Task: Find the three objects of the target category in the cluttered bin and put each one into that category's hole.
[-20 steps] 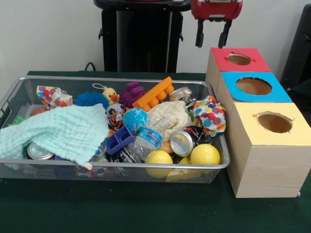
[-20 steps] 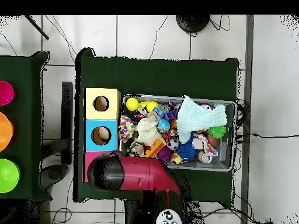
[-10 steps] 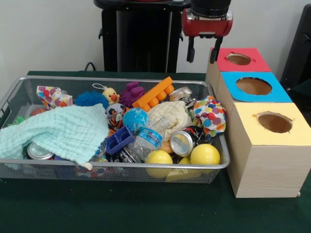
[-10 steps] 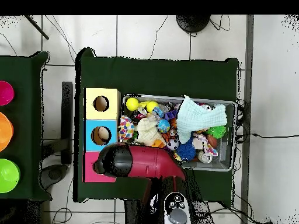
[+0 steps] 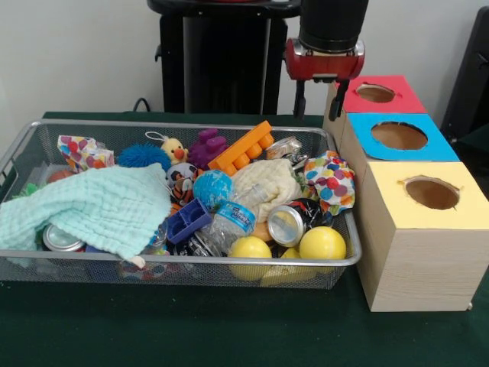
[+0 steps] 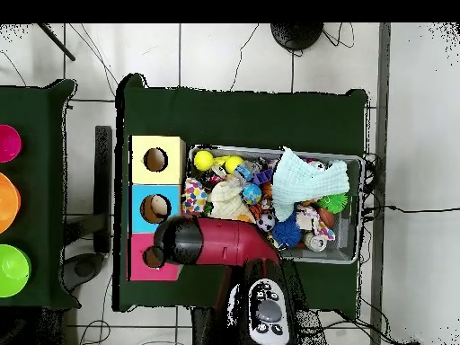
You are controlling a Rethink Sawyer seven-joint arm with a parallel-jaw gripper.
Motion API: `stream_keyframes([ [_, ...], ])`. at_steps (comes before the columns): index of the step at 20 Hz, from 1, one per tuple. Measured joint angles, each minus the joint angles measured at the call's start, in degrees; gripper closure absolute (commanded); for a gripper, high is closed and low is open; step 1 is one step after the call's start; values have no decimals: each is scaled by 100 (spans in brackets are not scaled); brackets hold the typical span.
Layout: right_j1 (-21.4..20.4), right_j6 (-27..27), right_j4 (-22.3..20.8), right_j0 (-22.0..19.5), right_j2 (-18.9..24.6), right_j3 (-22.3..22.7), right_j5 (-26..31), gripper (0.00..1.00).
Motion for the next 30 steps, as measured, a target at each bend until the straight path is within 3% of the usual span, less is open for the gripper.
stream_keyframes([
  [11, 529, 0, 0, 293, -112, -322, -429, 0],
  [30, 991, 0, 0, 419, -254, -545, -838, 0],
])
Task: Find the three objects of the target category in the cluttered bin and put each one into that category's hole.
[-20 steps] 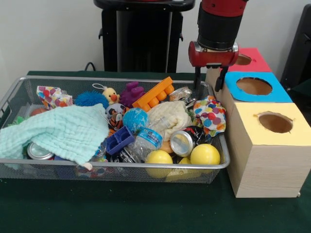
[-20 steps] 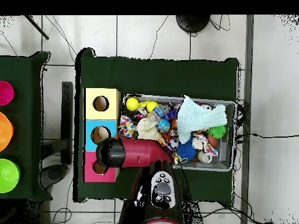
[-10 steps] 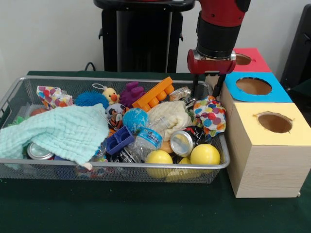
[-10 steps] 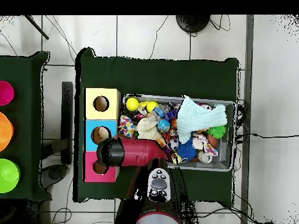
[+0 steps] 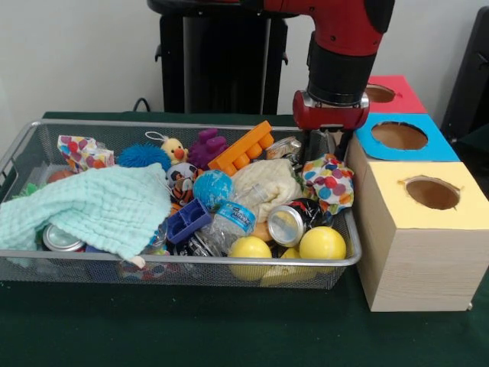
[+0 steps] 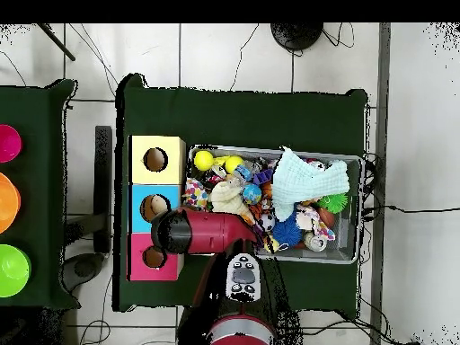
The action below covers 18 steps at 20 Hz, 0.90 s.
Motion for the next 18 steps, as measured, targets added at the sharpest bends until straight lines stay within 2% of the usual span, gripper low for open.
stream_keyframes([
  [18, -6, 0, -2, 157, -96, -139, 35, 0],
])
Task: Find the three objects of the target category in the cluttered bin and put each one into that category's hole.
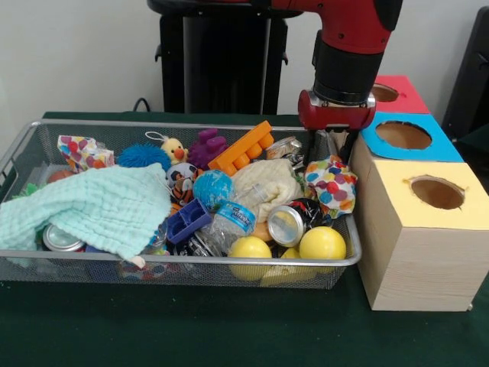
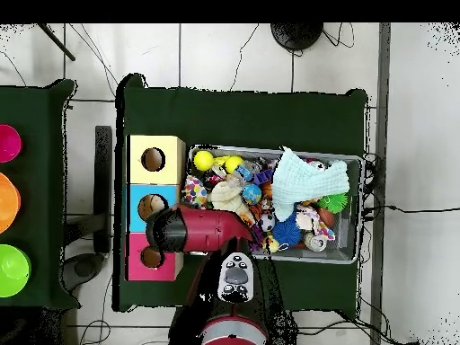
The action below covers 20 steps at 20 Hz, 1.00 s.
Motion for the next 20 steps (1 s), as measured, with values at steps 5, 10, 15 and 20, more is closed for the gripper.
stream_keyframes([
  [5, 5, 0, 0, 19, -26, -156, 90, 0],
  [10, 19, 0, 0, 19, -32, -349, 116, 0],
  [15, 69, 0, 0, 19, -36, -605, 174, 0],
  [20, 112, 0, 7, 19, -36, -809, 177, 0],
])
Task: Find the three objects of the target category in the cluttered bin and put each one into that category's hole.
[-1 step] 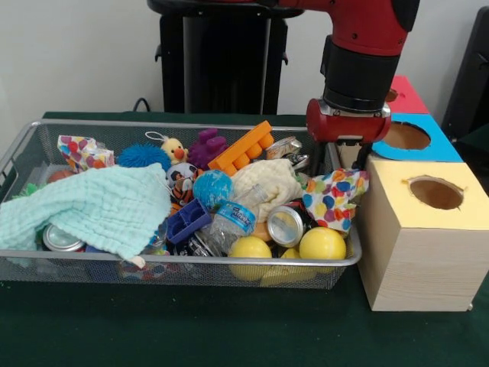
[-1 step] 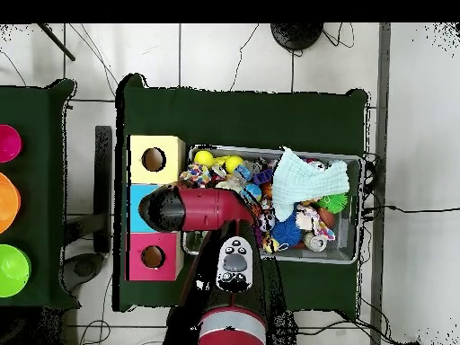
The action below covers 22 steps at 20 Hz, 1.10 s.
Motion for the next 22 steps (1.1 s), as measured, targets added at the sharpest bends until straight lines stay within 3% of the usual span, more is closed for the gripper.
stream_keyframes([
  [22, 252, 0, 4, -10, -22, -337, -66, 0],
])
